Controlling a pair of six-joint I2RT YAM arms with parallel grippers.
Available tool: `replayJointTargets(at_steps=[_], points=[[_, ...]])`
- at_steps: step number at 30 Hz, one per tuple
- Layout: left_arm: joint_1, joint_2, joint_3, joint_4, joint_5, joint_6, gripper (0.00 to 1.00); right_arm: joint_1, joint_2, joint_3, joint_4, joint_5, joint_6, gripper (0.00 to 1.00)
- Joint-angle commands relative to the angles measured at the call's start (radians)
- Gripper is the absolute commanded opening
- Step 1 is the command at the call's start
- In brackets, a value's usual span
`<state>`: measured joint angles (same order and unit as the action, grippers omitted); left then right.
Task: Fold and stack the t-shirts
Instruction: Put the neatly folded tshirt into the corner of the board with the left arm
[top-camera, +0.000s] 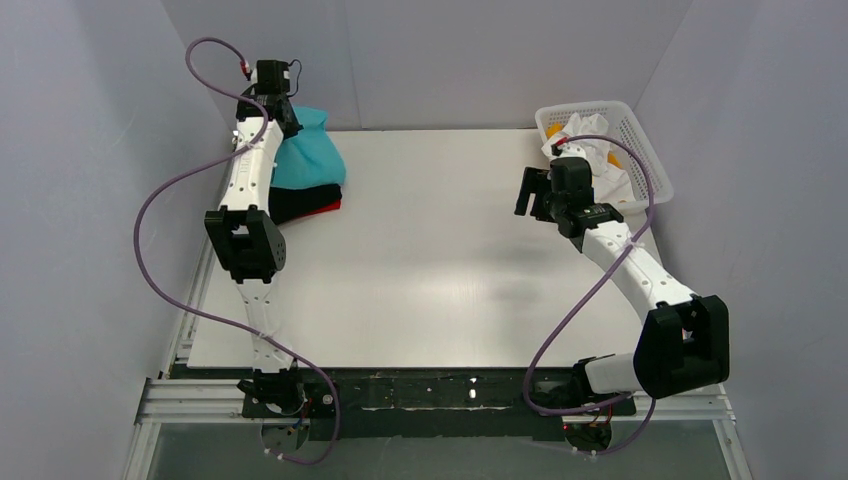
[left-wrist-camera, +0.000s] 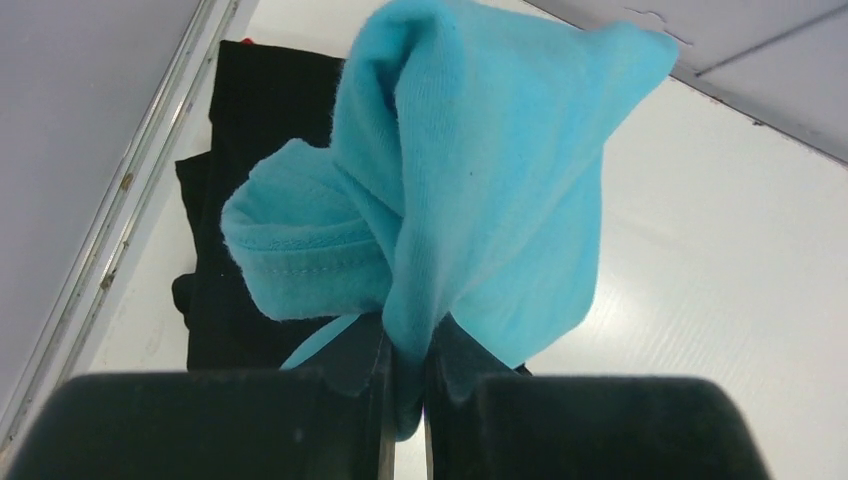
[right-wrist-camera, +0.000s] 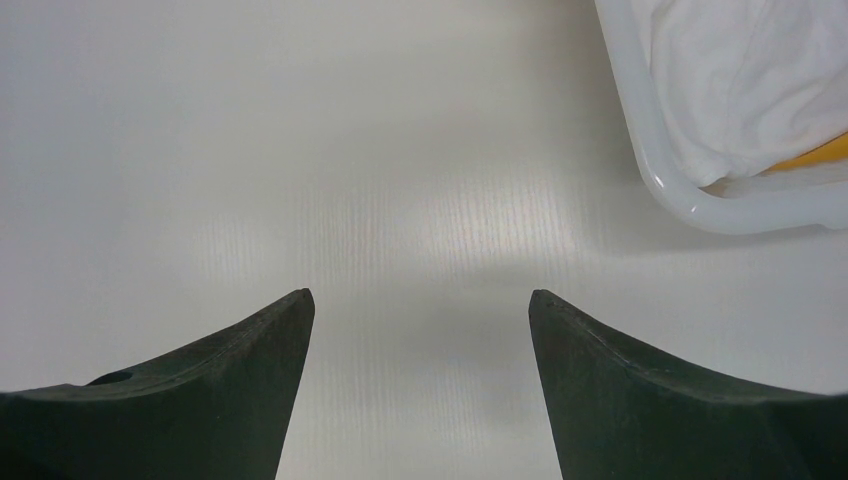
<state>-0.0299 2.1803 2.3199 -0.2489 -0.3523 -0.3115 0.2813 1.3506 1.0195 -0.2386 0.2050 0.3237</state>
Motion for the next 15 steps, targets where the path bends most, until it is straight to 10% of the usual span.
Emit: replayJointTargets(at_steps=[1,15], points=[[0.079,0.018,0.031,-0.062,0.012,-0.05,0.0,-0.005,0.016,0.061,-0.007,0.022,0.015,0.87],[0.255,0.181,0.016,-0.007,0.233,-0.141,0.07,-0.005,0.08,0.113,-0.055,0.029,0.028,0.86]])
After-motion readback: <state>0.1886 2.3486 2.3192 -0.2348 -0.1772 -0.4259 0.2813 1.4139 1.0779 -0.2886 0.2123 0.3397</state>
